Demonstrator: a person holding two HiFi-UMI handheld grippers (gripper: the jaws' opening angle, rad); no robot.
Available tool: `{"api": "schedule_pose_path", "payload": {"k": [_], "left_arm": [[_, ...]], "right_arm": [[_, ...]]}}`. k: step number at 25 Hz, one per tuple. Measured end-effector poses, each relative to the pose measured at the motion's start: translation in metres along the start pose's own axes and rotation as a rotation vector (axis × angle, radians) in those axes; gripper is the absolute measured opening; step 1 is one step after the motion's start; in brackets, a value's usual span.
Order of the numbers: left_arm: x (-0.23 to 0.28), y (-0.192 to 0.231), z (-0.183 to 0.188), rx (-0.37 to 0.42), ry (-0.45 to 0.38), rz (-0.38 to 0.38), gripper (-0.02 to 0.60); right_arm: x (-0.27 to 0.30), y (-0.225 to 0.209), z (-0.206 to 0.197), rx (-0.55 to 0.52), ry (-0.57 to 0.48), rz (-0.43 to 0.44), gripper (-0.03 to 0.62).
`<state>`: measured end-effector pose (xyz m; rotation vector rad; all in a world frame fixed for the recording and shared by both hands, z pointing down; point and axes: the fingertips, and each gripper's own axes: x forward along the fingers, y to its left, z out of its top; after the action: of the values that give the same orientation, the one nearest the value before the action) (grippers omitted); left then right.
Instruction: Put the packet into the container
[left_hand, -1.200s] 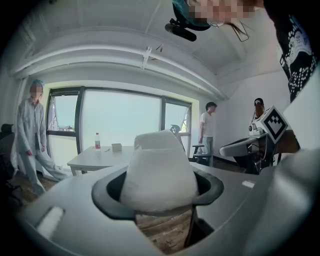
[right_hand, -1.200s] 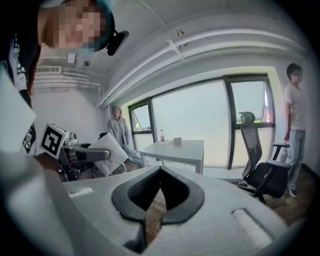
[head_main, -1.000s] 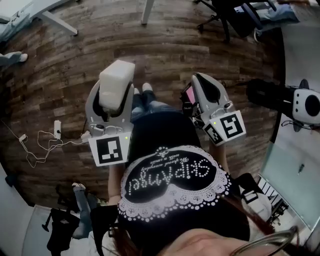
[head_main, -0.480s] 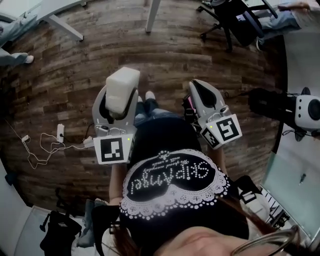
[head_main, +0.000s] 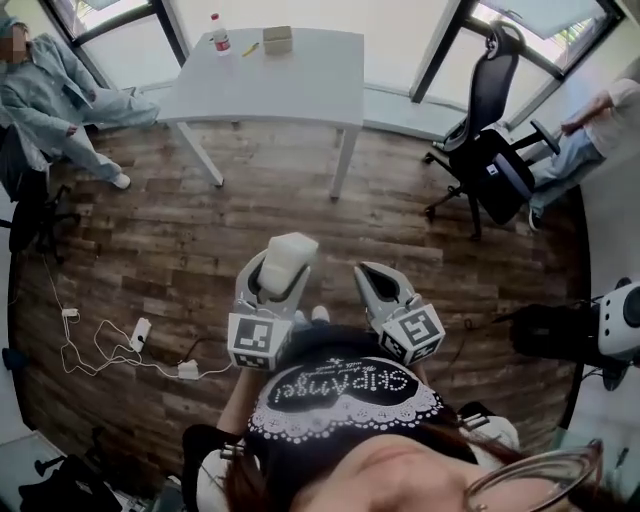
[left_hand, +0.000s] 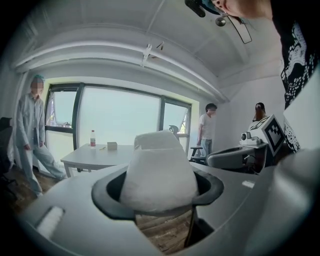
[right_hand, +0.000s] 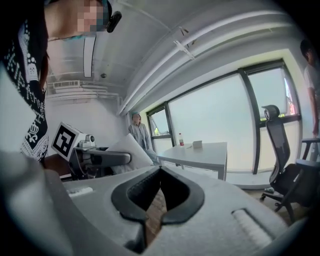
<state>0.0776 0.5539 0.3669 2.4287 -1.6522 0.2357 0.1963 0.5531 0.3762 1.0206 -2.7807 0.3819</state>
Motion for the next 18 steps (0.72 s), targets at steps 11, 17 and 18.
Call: {"api": "schedule_pose_path", "payload": {"k": [11,17,18], "left_arm": [[0.018,-0.021,0.01,-0.003,-0.023,0.025,0.285],[0.01,0.007,0.007,-0.055,-0.037,0.088,0.285],[0.011,0.012,0.006,-0.059,-0.035,0.09,0.285]], "right_arm": [[-0.006,-0.022,0.001,-0.009,-0.004,0.06,-0.005],[0.013,-0.015,0.002,-0.009,0.011,0.085,-0.005],[0.017,-0.015,0.002,-0.008,0.014,0.084,-0.005]]}}
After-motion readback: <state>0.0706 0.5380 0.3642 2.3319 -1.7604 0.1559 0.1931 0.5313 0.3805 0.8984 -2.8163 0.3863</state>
